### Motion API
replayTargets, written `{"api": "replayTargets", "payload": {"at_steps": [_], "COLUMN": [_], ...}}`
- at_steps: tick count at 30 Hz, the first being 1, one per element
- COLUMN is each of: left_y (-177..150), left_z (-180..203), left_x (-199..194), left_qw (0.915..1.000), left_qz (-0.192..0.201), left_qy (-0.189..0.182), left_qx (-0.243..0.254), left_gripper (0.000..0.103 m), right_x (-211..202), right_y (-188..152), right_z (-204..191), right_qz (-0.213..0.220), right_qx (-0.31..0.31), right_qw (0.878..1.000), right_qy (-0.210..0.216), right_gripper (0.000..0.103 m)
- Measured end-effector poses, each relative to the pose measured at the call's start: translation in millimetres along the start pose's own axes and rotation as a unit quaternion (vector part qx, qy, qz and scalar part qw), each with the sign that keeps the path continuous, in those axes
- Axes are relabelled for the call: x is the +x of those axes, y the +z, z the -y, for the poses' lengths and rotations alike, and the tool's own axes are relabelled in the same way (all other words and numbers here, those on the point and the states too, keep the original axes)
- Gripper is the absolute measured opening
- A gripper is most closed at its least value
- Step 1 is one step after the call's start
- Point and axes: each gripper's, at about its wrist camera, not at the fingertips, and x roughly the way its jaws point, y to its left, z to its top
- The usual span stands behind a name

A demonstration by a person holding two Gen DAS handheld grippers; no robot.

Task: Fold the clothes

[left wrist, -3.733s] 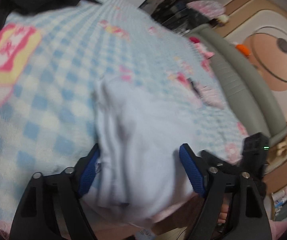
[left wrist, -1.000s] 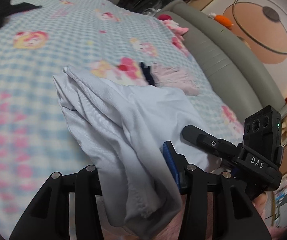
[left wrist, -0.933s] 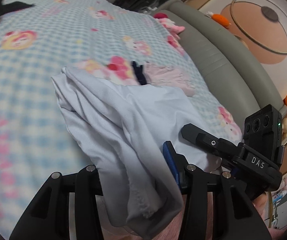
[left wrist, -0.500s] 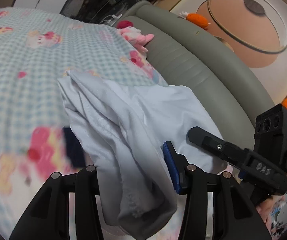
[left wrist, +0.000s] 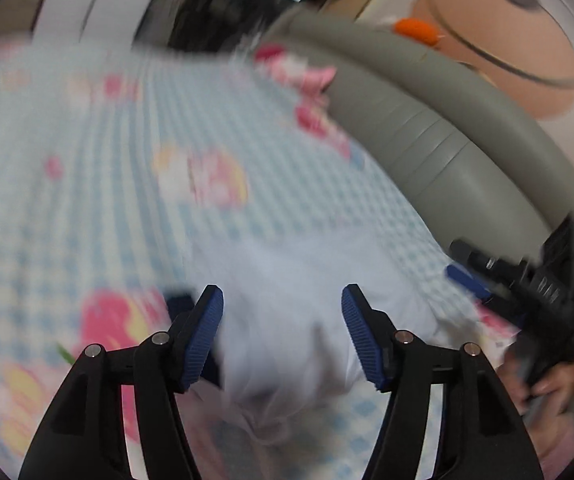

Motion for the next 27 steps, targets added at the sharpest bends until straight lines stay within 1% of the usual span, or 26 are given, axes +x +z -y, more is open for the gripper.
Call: {"api": "replayTargets", "payload": {"at_steps": [1, 2, 4, 5, 6, 7, 8, 9, 11, 14, 18, 20, 22, 23, 24, 25, 26, 27], "left_y": [4, 6, 2, -4, -12, -21, -28, -33, -35, -38, -39, -36, -30, -27, -23, -19, -13, -8], "left_z": [9, 18, 30, 31, 28, 24, 18, 14, 9, 4, 3, 9, 14, 15, 15, 12, 6, 1], "left_x": [-1, 6, 30, 46, 62, 76, 84, 91, 95, 99, 112, 111, 102, 96, 88, 80, 70, 61], "left_qw": [0.9997, 0.999, 0.997, 0.9955, 0.9929, 0.99, 0.9883, 0.9875, 0.988, 0.9885, 0.9869, 0.9849, 0.9854, 0.9859, 0.9863, 0.9869, 0.9876, 0.9881], "left_qz": [0.006, -0.004, -0.044, -0.073, -0.106, -0.134, -0.149, -0.156, -0.154, -0.151, -0.161, -0.172, -0.167, -0.164, -0.162, -0.158, -0.152, -0.147], "left_qy": [0.0, -0.005, 0.001, 0.008, 0.013, 0.016, 0.012, 0.007, 0.0, 0.0, 0.006, 0.017, 0.023, 0.022, 0.019, 0.024, 0.035, 0.045], "left_qx": [0.025, 0.045, 0.064, 0.06, 0.051, 0.041, 0.03, 0.022, 0.01, 0.004, -0.001, 0.012, 0.023, 0.025, 0.026, 0.021, 0.013, 0.005], "left_gripper": [0.063, 0.063, 0.061, 0.059, 0.057, 0.057, 0.057, 0.057, 0.057, 0.057, 0.057, 0.058, 0.059, 0.06, 0.062, 0.066, 0.067, 0.068], "right_x": [-4, -1, 18, 30, 42, 48, 49, 51, 54, 55, 61, 65, 66, 67, 68, 68, 67, 63], "right_y": [5, 7, 4, -3, -13, -24, -31, -39, -53, -61, -63, -62, -57, -54, -50, -46, -41, -36], "right_z": [-11, -22, -38, -40, -40, -35, -29, -23, -11, -9, -2, -1, -3, -5, -9, -13, -16, -20], "right_qz": [0.01, 0.005, -0.035, -0.06, -0.085, -0.099, -0.1, -0.102, -0.104, -0.097, -0.097, -0.095, -0.1, -0.103, -0.106, -0.11, -0.113, -0.114], "right_qx": [-0.018, -0.04, -0.09, -0.108, -0.122, -0.127, -0.129, -0.131, -0.135, -0.152, -0.149, -0.146, -0.146, -0.146, -0.146, -0.147, -0.143, -0.135], "right_qw": [1.0, 0.999, 0.995, 0.992, 0.988, 0.985, 0.985, 0.984, 0.983, 0.98, 0.981, 0.981, 0.98, 0.979, 0.977, 0.975, 0.975, 0.977], "right_qy": [-0.002, -0.005, -0.016, -0.032, -0.047, -0.057, -0.061, -0.065, -0.072, -0.084, -0.084, -0.087, -0.093, -0.101, -0.113, -0.125, -0.13, -0.123], "right_gripper": [0.06, 0.055, 0.046, 0.038, 0.034, 0.034, 0.033, 0.032, 0.032, 0.032, 0.032, 0.032, 0.032, 0.033, 0.04, 0.048, 0.07, 0.076]}}
